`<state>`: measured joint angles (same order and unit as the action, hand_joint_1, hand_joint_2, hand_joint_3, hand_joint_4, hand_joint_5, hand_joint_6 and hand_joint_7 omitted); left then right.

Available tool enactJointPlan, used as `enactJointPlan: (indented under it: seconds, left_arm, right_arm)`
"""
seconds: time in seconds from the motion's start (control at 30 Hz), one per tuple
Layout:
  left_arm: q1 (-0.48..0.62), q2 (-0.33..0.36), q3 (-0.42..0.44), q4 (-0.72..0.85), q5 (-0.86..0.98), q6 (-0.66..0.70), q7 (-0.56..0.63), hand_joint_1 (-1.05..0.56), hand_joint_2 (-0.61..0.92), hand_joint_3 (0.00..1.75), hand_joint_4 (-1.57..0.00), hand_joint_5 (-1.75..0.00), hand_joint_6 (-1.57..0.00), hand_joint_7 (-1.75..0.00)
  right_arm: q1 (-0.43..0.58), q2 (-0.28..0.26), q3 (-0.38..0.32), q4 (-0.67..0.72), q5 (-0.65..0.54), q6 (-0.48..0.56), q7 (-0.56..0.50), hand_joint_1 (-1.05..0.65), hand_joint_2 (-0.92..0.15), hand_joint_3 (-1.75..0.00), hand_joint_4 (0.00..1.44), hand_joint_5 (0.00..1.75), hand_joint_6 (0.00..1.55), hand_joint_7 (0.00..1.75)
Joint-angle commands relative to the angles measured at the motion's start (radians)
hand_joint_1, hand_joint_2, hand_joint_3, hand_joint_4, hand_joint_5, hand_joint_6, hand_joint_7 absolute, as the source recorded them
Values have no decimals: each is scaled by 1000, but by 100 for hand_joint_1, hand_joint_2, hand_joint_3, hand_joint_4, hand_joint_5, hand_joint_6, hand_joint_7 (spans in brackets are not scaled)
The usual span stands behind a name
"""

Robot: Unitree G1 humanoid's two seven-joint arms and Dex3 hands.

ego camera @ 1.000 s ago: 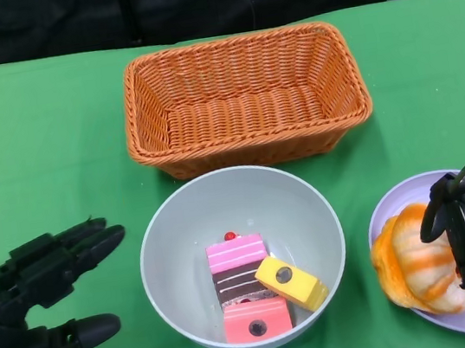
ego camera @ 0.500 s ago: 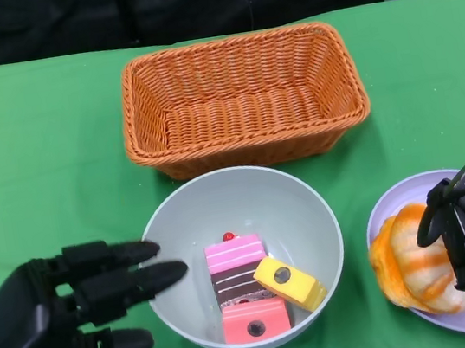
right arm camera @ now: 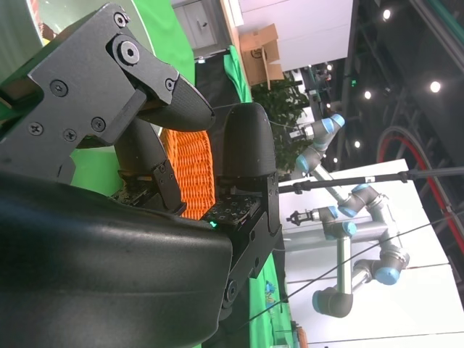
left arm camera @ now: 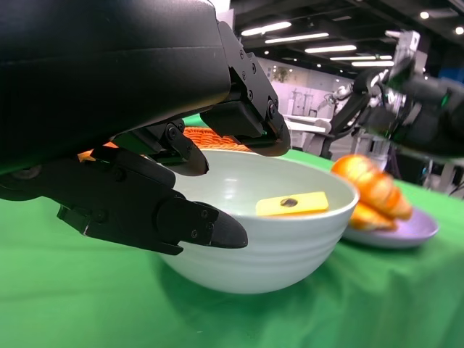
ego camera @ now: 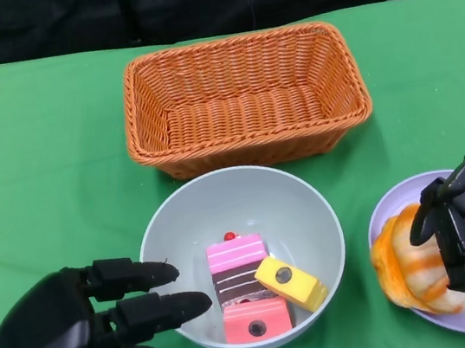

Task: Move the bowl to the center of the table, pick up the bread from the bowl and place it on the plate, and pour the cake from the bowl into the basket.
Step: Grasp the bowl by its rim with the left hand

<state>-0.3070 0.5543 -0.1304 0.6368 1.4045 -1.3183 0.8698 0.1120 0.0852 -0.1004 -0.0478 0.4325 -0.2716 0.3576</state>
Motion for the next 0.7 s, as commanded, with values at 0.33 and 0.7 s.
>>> enactJointPlan:
  seconds: [0.33,0.7]
  left_arm:
    - [-100,134,-418,5,41,322,337,-33,92,15,-71,-2,-64,-2]
    - [-136,153,-526,-18,-60,358,274,-35,92,16,-73,-3,-64,-1]
  right_arm:
    - [21,22,19,-3,-27,-20,-23,-20,-32,-140,76,175,61,155]
    - [34,33,36,-14,-22,-31,-27,-18,-32,-140,76,175,61,154]
